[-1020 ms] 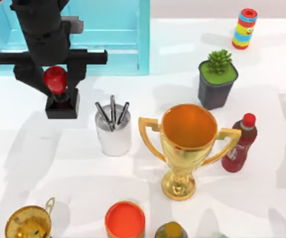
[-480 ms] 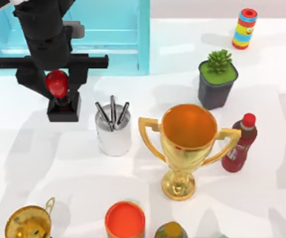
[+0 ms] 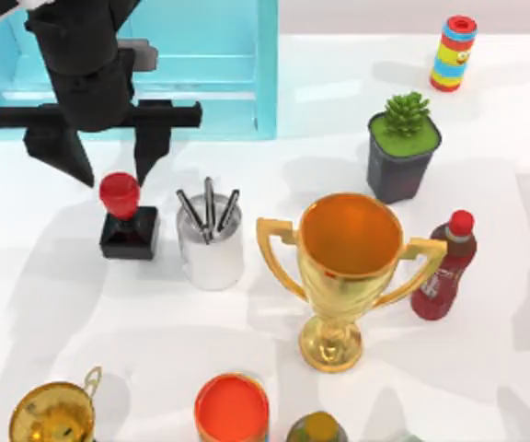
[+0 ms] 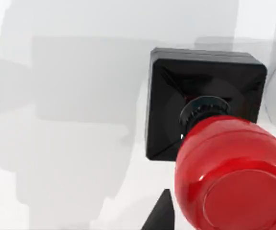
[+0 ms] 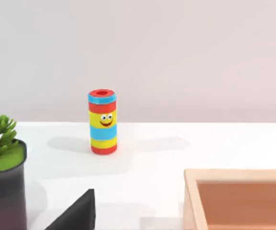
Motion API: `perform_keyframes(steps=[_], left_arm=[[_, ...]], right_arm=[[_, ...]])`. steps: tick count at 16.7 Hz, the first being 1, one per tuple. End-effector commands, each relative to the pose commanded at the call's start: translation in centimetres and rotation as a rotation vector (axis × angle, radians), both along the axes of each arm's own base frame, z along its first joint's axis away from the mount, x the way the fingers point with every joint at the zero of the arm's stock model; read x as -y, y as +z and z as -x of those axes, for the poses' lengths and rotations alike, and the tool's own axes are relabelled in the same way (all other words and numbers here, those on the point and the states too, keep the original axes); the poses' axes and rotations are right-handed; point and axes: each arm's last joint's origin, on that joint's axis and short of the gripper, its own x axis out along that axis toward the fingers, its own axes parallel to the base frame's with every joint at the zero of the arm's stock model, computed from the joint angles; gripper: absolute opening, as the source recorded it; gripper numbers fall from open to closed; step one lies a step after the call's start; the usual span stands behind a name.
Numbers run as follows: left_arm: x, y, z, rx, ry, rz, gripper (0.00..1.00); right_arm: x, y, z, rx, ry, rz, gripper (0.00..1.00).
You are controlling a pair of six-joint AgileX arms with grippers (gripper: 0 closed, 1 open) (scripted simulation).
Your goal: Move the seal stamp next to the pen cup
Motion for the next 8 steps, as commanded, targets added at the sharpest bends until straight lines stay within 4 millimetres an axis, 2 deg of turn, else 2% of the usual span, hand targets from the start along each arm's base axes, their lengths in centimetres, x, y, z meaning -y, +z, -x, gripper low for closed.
perform_keyframes(steps=[3, 8], left_arm=[[0.00, 0.00, 0.00, 0.000, 0.000, 0.000, 0.98], [0.00, 0.00, 0.00, 0.000, 0.000, 0.000, 1.00]], right_arm=[[0.00, 0.00, 0.00, 0.000, 0.000, 0.000, 1.00], [0.00, 0.00, 0.00, 0.000, 0.000, 0.000, 1.00]])
